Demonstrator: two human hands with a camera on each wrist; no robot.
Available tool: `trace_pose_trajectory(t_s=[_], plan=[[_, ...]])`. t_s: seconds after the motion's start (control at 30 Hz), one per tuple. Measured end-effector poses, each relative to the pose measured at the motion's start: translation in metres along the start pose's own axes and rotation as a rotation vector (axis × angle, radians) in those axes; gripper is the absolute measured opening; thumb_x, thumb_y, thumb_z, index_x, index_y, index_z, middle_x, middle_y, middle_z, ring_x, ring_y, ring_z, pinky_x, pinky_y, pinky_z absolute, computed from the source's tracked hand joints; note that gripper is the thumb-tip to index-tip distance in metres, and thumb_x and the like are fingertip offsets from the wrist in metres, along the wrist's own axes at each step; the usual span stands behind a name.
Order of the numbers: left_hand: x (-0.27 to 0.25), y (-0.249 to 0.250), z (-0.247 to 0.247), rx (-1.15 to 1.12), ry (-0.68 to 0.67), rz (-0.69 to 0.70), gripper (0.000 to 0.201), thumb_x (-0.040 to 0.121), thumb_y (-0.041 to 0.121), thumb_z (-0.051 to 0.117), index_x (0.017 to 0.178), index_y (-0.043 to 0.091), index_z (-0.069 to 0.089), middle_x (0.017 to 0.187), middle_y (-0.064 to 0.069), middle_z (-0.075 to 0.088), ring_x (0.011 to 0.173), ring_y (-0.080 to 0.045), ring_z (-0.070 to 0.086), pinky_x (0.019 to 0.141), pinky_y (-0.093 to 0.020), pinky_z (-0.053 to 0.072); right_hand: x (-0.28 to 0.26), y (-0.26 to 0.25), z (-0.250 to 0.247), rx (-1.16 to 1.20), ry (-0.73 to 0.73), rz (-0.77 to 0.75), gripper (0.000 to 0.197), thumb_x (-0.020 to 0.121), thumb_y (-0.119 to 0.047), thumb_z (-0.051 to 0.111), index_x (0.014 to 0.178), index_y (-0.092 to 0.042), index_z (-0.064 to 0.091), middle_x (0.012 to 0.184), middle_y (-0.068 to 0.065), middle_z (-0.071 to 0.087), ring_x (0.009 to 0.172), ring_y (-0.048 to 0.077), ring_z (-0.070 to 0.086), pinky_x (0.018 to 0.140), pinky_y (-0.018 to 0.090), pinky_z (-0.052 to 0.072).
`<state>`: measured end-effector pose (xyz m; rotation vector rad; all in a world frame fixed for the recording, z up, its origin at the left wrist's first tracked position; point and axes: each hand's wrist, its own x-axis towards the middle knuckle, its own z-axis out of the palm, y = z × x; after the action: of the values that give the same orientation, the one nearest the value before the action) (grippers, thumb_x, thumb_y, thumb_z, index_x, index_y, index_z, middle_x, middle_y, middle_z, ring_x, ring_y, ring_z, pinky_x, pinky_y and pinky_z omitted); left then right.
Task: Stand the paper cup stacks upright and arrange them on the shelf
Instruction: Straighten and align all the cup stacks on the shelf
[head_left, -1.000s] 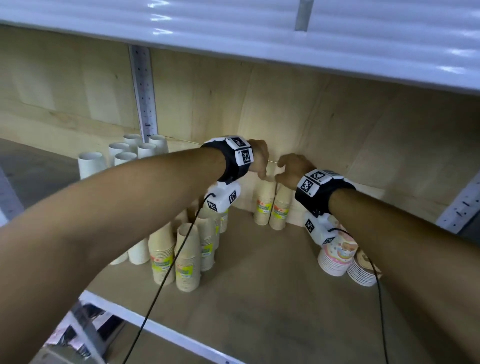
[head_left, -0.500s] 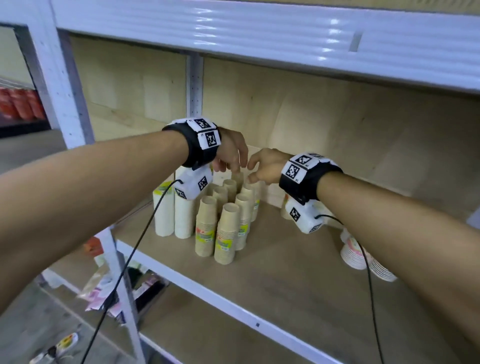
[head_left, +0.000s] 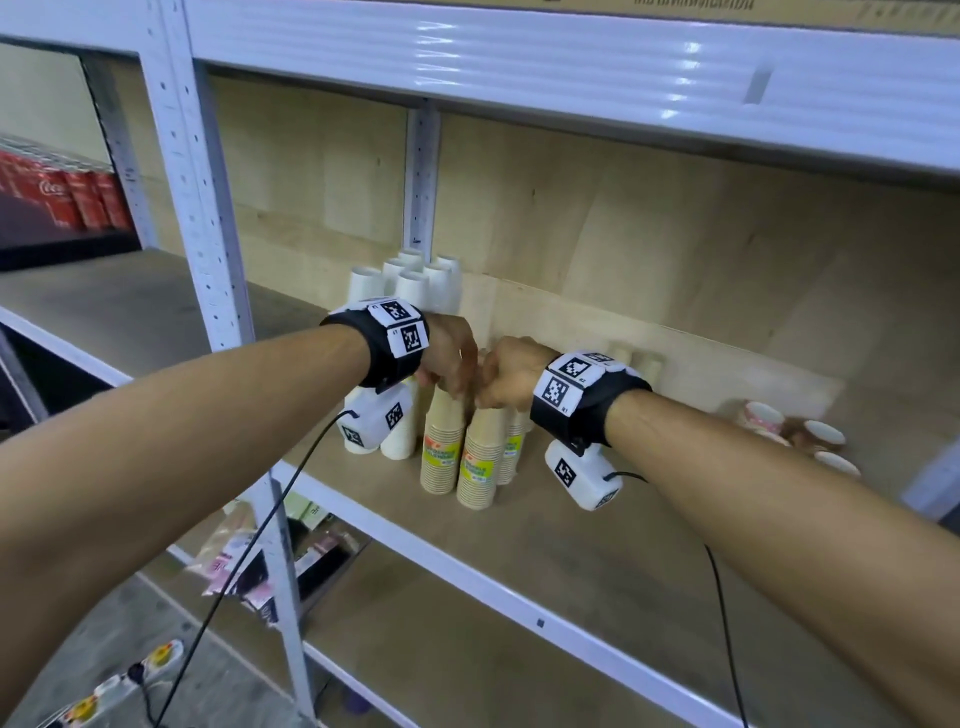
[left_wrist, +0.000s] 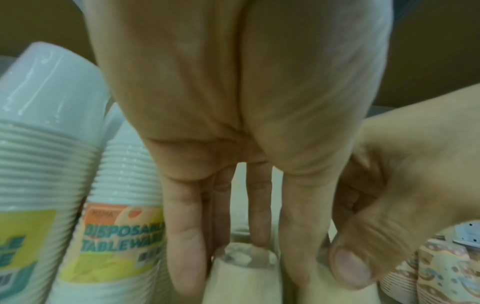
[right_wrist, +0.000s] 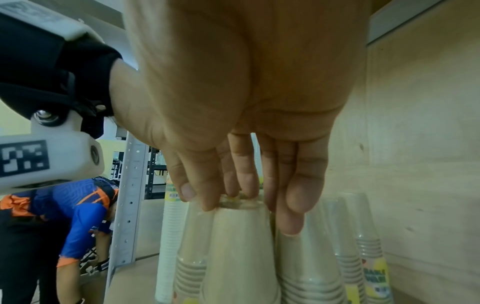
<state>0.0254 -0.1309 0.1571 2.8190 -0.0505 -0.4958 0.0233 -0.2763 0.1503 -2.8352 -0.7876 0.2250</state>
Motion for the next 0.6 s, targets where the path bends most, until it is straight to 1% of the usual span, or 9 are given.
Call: trace_pose_trajectory(t_s=[0.07,0.17,0.3,0.4,0.5,0.57,0.6], plan=[[0.0,-0.003,0.005,-0.009,0.005,0.006,0.037,0.073,0.021,0.082,0.109,0.019,0.072,0.103,-0.005,0.073,0.092,-0.025,0.072,0.083,-0.043,0.06,0.0,0.0,0.003,0.009,-0.027,-0.024,0.029,0.077,-0.024,0.077,0.092,0.0,0.071,0.078,0.009,0.061,0.068,0.02,0.054,0.049,0.022,0.037],[0.0,-0.006,0.012,-0.033,0.021,0.009,0.042,0.07,0.022,0.082,0.11,0.02,0.07,0.104,-0.005,0.073,0.088,-0.026,0.073,0.081,-0.046,0.06,0.001,0.001,0.008,0.029,-0.039,-0.051,0.033,0.075,-0.025,0.078,0.093,0.001,0.07,0.079,0.008,0.061,0.071,0.021,0.056,0.054,0.025,0.04],[0.0,-0.008,0.016,-0.071,0.049,0.012,0.037,0.074,0.014,0.081,0.109,0.018,0.068,0.104,-0.006,0.07,0.089,-0.027,0.072,0.08,-0.045,0.061,0.001,0.0,0.012,0.03,-0.051,-0.06,0.03,0.075,-0.024,0.078,0.092,0.0,0.07,0.074,0.005,0.06,0.067,0.018,0.056,0.053,0.024,0.041],[0.0,-0.009,0.017,-0.09,0.055,0.009,0.037,0.074,0.013,0.08,0.109,0.016,0.068,0.105,-0.007,0.069,0.091,-0.028,0.071,0.079,-0.045,0.061,0.0,-0.001,0.012,0.025,-0.041,-0.065,0.031,0.074,-0.024,0.079,0.092,-0.001,0.07,0.078,0.007,0.062,0.073,0.02,0.059,0.056,0.025,0.043],[0.0,-0.008,0.016,-0.083,0.049,0.014,0.038,0.074,0.013,0.08,0.11,0.016,0.068,0.104,-0.007,0.069,0.09,-0.028,0.072,0.079,-0.045,0.061,-0.003,-0.001,0.011,0.017,-0.04,-0.066,0.031,0.075,-0.022,0.078,0.095,0.0,0.069,0.082,0.009,0.062,0.075,0.021,0.059,0.06,0.026,0.045],[0.001,-0.007,0.014,-0.076,0.034,0.02,0.036,0.074,0.013,0.079,0.108,0.018,0.068,0.104,-0.006,0.069,0.09,-0.028,0.072,0.078,-0.041,0.062,-0.004,-0.001,0.009,0.005,-0.044,-0.069,0.031,0.076,-0.022,0.078,0.095,0.0,0.068,0.082,0.008,0.061,0.075,0.021,0.057,0.057,0.025,0.043],[0.001,-0.006,0.014,-0.067,0.025,0.025,0.034,0.074,0.013,0.079,0.106,0.019,0.067,0.104,-0.006,0.069,0.091,-0.028,0.071,0.076,-0.037,0.062,-0.005,0.0,0.009,0.003,-0.043,-0.067,0.03,0.075,-0.021,0.078,0.095,-0.001,0.068,0.082,0.008,0.06,0.075,0.021,0.057,0.056,0.025,0.042]])
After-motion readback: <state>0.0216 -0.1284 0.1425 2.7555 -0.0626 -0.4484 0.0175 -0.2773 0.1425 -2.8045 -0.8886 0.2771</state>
